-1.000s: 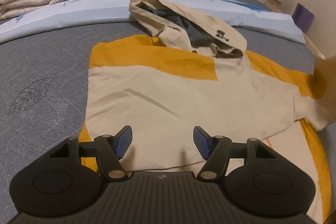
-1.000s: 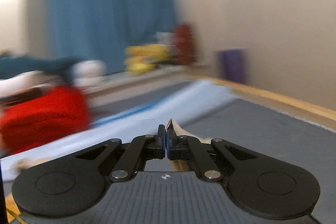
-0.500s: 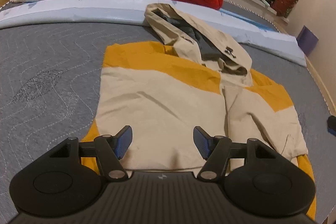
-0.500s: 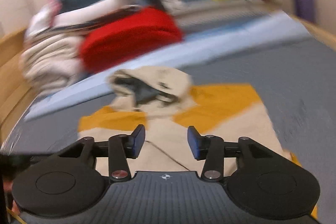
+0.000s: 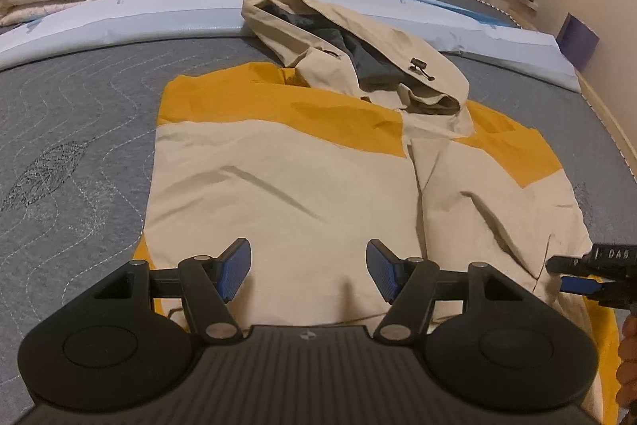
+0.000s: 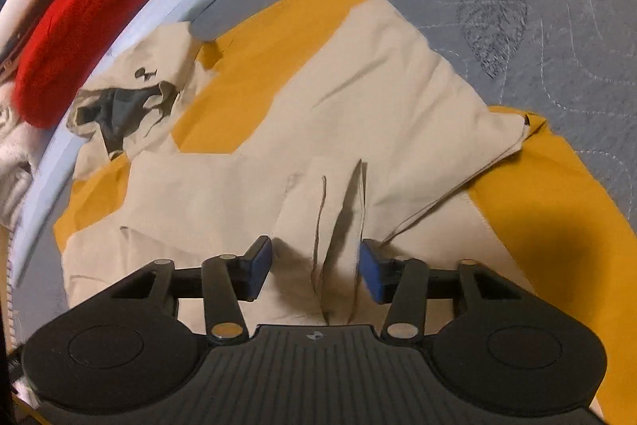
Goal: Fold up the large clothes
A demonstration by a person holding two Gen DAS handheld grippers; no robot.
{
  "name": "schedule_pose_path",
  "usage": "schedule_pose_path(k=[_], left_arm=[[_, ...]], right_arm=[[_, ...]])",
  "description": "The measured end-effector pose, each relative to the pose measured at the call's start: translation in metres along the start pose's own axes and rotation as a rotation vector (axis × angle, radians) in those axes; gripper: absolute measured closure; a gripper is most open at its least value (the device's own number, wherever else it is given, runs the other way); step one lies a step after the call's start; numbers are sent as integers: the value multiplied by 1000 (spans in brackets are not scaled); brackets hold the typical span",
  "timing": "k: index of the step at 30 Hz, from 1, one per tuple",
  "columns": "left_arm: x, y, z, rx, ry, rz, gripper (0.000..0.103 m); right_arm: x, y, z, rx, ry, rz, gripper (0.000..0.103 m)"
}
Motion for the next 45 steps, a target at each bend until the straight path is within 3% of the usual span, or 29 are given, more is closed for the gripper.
schedule_pose_path(k=[1, 4, 6, 8, 9, 11, 12, 13, 15, 16, 17, 19, 21, 23, 26, 29, 30, 31, 32, 35, 36, 38, 40, 41, 42, 43, 45], left_arm=[[1, -1, 1, 2, 4, -3, 33], [6, -7, 1, 21, 18, -13, 33], [11, -16, -1, 39, 36, -32, 33], [18, -27, -4, 50, 51, -56, 33], [22, -34, -5, 57, 61, -75, 33], [29, -47, -8, 63, 74, -118, 33], [33, -54, -9, 62, 78, -138, 33], [36, -60, -11, 63, 83, -160, 33], [40, -69, -12, 60, 86, -197, 34], [41, -70, -12, 55, 81, -205, 34], [40, -70, -11, 46, 66, -226, 33], [37, -65, -10, 32, 49, -212, 33], [33, -56, -8, 21, 35, -186, 33], [27, -46, -6, 12, 25, -165, 33], [23, -37, -3, 5, 15, -155, 33], [22, -36, -2, 3, 12, -159, 33], [22, -37, -2, 4, 13, -158, 33], [23, -37, -2, 4, 13, -158, 33], [24, -37, -2, 3, 14, -157, 33], [26, -40, -6, -10, 23, -163, 33], [27, -40, -7, -16, 27, -166, 33], [29, -41, -10, -32, 36, -176, 33], [32, -43, -12, -60, 38, -203, 33], [33, -44, -12, -74, 33, -221, 33], [33, -46, -11, -91, 26, -246, 33], [34, -49, -10, -109, 15, -276, 33], [33, -57, -7, -154, -17, -364, 33]], right_arm=[[1, -4, -2, -7, 17, -15, 101], [7, -22, -20, -56, 105, -46, 103], [12, -49, -41, -31, 202, -116, 103], [17, -89, -67, 178, 341, -178, 103], [17, -112, -80, 350, 394, -215, 103], [12, -152, -101, 659, 380, -313, 100], [9, -160, -107, 723, 369, -339, 88], [7, -162, -111, 707, 393, -359, 74], [12, -150, -111, 539, 482, -367, 63], [19, -139, -102, 456, 476, -349, 63], [27, -125, -89, 373, 449, -321, 62], [39, -86, -63, 173, 382, -250, 46], [42, -49, -28, -1, 234, -211, 41], [38, -20, -3, -51, 125, -160, 41], [31, 1, 18, 24, 24, -8, 42], [24, -7, 20, 29, -7, -45, 45], [24, -14, 20, 24, -15, -79, 60], [24, -23, 19, 18, -4, -102, 90], [26, -31, 17, 24, 16, -113, 97], [37, -57, -5, 107, 128, -139, 99], [39, -73, -16, 202, 183, -152, 100], [38, -112, -45, 526, 261, -162, 100], [30, -148, -65, 777, 229, -211, 94], [26, -155, -71, 811, 223, -230, 87], [24, -157, -72, 779, 234, -240, 70], [23, -156, -69, 711, 246, -242, 65], [22, -147, -56, 627, 226, -214, 65]])
Point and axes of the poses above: each gripper's, at about its wrist camera, not at the fingertips, and z roughly the way its jaws point, y to its right, x to its top, the point moved 7 cm from there along z, roughly the way its jaws point, and after that the axes turned 9 degrees about -z, right-handed, at the moved point
